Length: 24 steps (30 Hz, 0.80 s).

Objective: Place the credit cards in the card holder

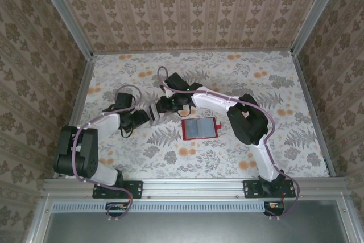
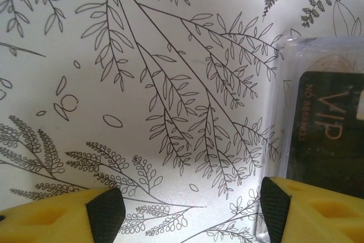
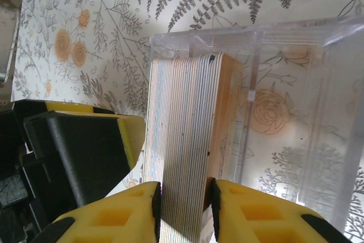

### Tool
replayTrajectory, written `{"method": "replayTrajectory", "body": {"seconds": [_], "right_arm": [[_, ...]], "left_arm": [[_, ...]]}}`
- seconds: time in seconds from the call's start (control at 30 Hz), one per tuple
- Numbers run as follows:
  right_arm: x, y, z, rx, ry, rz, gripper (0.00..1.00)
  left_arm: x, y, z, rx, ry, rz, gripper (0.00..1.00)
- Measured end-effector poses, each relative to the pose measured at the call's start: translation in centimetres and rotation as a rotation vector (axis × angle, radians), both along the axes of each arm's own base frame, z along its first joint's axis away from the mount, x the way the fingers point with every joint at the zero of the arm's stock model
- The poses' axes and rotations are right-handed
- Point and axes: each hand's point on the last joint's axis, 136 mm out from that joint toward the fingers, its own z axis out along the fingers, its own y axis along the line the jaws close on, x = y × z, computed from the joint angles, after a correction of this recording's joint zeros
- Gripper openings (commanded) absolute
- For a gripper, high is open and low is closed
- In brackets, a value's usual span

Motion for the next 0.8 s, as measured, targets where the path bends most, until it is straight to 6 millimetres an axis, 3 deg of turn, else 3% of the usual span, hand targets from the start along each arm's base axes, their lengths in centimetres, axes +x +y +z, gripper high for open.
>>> {"method": "replayTrajectory", "body": {"seconds": [0.4, 0.8], "right_arm": [[-0.56, 0.45, 0.39, 0.050, 0.011, 0.031, 0.31], [-0.61, 0.00, 0.62, 0.063, 0.002, 0.029, 0.20]], "left_arm": [[0.13, -0.05, -0.03, 0.008, 0.003, -0.002, 0.69], [0.26, -0.09, -0.09, 0.011, 0.001, -0.003, 0.67]]}}
